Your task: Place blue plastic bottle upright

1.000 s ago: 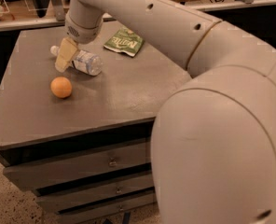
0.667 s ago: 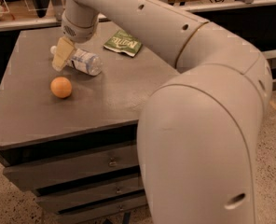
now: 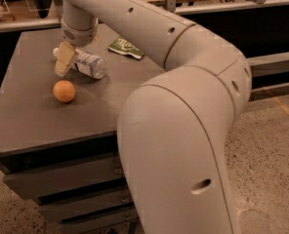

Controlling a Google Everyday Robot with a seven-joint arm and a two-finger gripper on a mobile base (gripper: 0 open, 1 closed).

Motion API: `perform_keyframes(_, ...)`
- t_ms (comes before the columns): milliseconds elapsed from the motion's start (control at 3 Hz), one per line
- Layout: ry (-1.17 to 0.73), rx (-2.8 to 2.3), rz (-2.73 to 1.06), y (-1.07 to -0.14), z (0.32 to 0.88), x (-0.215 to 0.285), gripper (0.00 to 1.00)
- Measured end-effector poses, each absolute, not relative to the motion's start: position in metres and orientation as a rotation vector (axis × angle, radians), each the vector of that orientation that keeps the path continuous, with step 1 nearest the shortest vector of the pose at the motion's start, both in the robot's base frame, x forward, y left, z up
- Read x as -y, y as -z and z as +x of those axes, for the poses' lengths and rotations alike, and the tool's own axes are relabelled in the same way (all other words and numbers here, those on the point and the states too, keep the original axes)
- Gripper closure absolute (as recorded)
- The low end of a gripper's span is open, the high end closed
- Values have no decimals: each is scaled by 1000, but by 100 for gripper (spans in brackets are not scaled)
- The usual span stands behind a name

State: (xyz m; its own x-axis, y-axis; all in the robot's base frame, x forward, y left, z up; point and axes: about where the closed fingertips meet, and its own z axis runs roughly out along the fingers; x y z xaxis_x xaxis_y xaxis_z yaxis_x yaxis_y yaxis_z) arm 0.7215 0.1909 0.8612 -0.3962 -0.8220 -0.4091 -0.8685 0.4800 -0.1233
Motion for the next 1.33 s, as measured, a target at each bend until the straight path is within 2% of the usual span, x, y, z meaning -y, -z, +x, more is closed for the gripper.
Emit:
perform_keyframes(333, -127, -2342, -1418, -852, 729, -191, 18)
perform_keyframes(1000, -150, -2366, -1517, -843, 723, -197, 64)
perform_keyframes(1333, -257, -2220, -1568, -895, 714, -206, 88)
